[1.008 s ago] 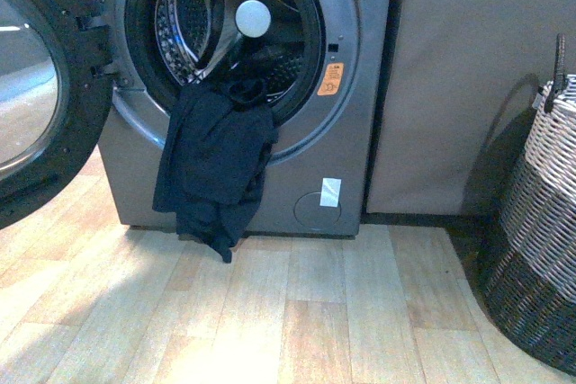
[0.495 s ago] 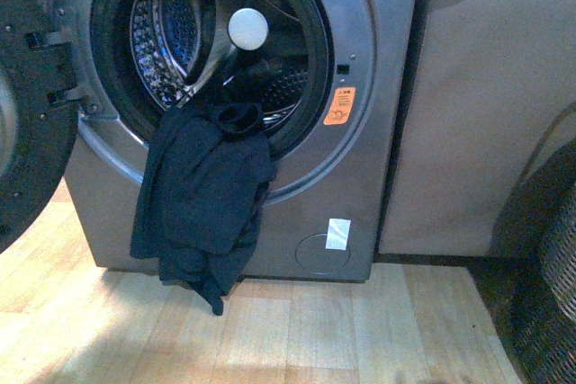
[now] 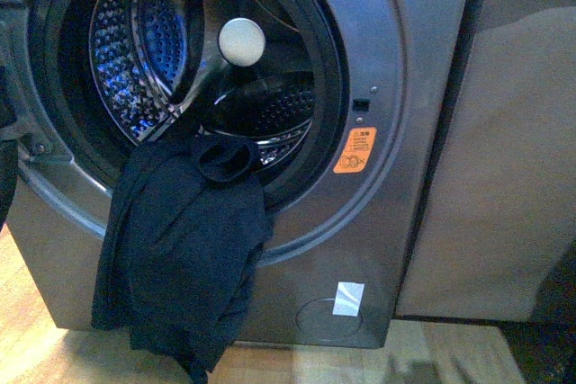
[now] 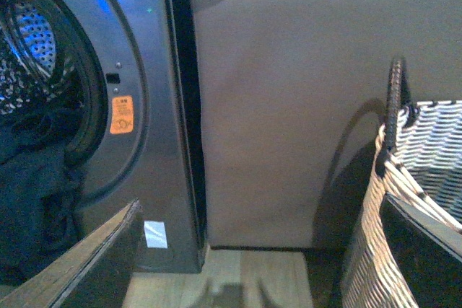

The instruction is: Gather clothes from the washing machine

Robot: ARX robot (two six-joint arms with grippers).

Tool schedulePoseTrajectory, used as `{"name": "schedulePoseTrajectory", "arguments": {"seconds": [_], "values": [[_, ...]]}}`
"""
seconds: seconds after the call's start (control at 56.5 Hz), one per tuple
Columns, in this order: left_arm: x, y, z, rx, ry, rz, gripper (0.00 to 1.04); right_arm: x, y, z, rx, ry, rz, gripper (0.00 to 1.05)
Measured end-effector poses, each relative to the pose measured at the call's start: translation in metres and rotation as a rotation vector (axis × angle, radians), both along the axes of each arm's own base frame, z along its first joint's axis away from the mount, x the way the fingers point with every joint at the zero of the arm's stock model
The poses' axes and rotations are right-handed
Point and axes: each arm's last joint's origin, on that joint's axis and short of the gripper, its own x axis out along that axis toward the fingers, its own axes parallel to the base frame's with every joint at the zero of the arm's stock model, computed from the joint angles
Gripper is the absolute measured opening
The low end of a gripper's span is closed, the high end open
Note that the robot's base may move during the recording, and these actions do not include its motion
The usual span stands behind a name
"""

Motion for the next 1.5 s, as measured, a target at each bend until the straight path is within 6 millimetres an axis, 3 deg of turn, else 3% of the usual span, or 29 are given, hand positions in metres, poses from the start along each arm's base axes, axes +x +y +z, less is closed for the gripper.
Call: {"name": "schedulePoseTrajectory", "arguments": {"seconds": [0.283,0.371,0.478,0.637,0.796,0.884,0.991,1.256,1.504], "values": [[0.000,0.000,0.000,0.000,0.002,-0.002,0.98,0.000,0.000,0.000,0.000,0.001,-0.002,0.97],[0.005,0.002,-0.004,-0.126,0.238,-0.233,0.98,0.000,0.000,0.000,0.000,0.001,-0.006,0.97],[0.019,0.005,0.000,-0.187,0.292,-0.301,0.98,0.000,0.000,0.000,0.000,0.002,-0.004,0.97],[0.063,0.001,0.028,-0.155,0.246,-0.322,0.98,0.000,0.000,0.000,0.000,0.002,-0.003,0.97],[0.134,-0.022,0.038,-0.121,0.284,-0.379,0.98,0.000,0.000,0.000,0.000,0.002,-0.003,0.97],[0.188,-0.040,0.027,-0.104,0.371,-0.403,0.98,0.000,0.000,0.000,0.000,0.002,-0.003,0.97],[0.221,-0.055,0.013,-0.064,0.437,-0.423,0.98,0.000,0.000,0.000,0.000,0.002,-0.003,0.97],[0.279,-0.084,-0.025,0.058,0.529,-0.464,0.98,0.000,0.000,0.000,0.000,0.002,-0.003,0.97],[0.327,-0.087,-0.055,0.193,0.558,-0.390,0.98,0.000,0.000,0.000,0.000,0.002,-0.003,0.97]]}}
